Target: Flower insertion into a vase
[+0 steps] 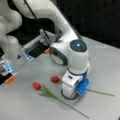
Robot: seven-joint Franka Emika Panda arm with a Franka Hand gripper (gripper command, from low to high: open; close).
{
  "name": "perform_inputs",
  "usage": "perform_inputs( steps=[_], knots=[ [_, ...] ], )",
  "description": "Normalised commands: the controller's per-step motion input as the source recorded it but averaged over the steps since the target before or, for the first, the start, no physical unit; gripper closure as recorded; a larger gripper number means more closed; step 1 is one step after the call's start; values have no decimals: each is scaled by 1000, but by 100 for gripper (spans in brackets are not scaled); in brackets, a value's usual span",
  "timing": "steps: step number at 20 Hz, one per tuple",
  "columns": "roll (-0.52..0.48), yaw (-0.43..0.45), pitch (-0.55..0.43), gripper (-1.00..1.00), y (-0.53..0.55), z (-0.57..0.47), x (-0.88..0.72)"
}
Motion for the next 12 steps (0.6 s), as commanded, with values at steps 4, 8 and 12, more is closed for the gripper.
perform_inputs(
  steps=[4,8,12],
  knots=[
    [-127,-20,112,100,118,13,214],
    [-120,-38,135,100,155,99,146],
    [-124,-59,164,100,199,338,4]
  ],
)
